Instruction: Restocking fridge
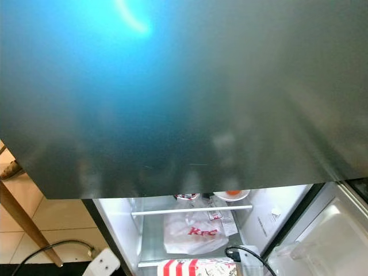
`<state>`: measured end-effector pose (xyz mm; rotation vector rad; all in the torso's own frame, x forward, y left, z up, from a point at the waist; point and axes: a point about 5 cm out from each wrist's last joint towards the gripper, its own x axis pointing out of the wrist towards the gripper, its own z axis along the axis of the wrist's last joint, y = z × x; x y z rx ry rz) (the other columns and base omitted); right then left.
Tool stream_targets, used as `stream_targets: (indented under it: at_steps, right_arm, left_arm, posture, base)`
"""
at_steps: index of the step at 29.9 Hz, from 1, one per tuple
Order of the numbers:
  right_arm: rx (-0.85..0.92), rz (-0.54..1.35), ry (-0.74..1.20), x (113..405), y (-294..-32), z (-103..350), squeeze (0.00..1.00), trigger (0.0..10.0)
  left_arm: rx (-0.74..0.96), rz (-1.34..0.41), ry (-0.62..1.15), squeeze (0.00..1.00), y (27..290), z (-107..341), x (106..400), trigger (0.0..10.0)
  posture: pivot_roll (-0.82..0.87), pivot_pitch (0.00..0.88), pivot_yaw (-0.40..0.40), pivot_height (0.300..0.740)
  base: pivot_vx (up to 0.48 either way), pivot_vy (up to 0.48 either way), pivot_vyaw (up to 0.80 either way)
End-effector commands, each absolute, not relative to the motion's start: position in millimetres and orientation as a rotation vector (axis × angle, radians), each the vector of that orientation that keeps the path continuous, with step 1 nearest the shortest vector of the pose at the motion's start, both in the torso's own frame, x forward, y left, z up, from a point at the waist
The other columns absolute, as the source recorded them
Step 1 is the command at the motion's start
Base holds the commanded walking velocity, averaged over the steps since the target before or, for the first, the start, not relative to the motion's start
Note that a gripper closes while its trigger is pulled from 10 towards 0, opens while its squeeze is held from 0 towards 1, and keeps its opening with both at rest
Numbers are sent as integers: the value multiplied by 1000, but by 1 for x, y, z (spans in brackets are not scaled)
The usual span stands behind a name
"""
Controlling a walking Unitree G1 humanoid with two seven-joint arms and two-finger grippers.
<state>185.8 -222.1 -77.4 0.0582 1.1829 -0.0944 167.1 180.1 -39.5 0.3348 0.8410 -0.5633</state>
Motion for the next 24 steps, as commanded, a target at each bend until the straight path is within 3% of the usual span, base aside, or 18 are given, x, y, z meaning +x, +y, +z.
stream_targets:
  at_steps: [1,10,14,24]
  right_arm:
    - [137,-108,1156,188,-218,-77,0,0]
    - [415,-167,1125,189,-210,-77,0,0]
    - [462,-151,1140,187,-204,-79,0,0]
    - [601,-136,1128,192,-185,-78,0,0]
  left_arm:
    - [329,-494,883,0,187,-50,155,10000]
    - [207,-325,887,0,195,-67,136,10000]
    - [171,-224,917,0,201,-76,130,10000]
    - [239,-158,982,0,215,-92,122,10000]
  posture:
    - [24,68,12,740]
    - [21,70,11,740]
    - [20,71,6,740]
    - [10,69,3,740]
  base:
    - [0,0,0]
    - [0,0,0]
    - [0,0,0]
    - [0,0,0]
